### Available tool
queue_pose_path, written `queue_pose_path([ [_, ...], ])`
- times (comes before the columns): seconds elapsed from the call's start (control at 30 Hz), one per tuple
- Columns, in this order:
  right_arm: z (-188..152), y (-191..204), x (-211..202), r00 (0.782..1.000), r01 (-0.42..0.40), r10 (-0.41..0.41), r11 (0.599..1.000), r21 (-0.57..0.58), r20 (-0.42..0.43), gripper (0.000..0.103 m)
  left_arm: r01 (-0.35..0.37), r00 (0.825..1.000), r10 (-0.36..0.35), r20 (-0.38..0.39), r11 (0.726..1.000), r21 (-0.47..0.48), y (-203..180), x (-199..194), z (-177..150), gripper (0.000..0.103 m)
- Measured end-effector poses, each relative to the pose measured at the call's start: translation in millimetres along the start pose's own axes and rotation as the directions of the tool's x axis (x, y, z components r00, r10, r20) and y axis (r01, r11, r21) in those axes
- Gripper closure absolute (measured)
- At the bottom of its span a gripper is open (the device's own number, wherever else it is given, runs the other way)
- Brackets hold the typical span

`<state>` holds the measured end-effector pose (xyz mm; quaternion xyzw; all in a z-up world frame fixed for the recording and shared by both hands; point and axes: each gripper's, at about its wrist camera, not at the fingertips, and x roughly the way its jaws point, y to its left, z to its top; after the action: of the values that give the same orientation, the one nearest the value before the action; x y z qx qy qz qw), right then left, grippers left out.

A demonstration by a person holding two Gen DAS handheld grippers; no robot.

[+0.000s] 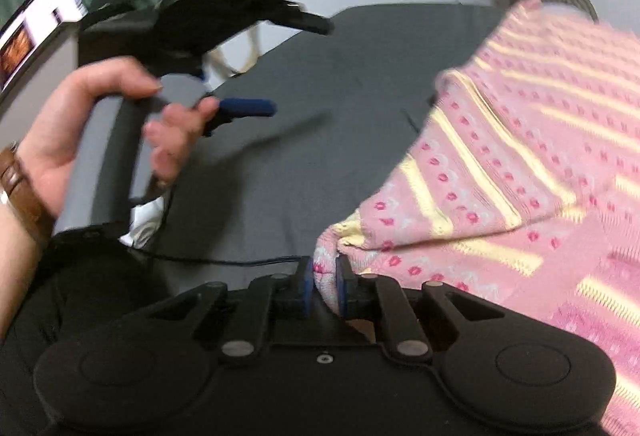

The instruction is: Fold clothes

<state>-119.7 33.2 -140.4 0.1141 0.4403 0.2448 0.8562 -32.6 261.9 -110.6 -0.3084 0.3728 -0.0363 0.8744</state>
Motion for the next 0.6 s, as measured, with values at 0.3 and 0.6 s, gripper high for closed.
queue_pose_path([
  [0.3, -19.3, 32.4, -36.9, 0.998, 0.066, -0.061, 0.959, -0.274, 0.026, 0.069, -0.005, 1.000, 0.005, -0.010, 1.000, 0.010, -3.0, 2.8, 0.7, 0.002],
  [0.6, -49.9, 44.6, -28.4, 0.957, 0.223, -0.292, 0.708, -0.670, 0.010, 0.083, 0.000, 1.000, 0.001, -0.021, 0.999, 0.039, -6.2, 4.5, 0.3, 0.002],
])
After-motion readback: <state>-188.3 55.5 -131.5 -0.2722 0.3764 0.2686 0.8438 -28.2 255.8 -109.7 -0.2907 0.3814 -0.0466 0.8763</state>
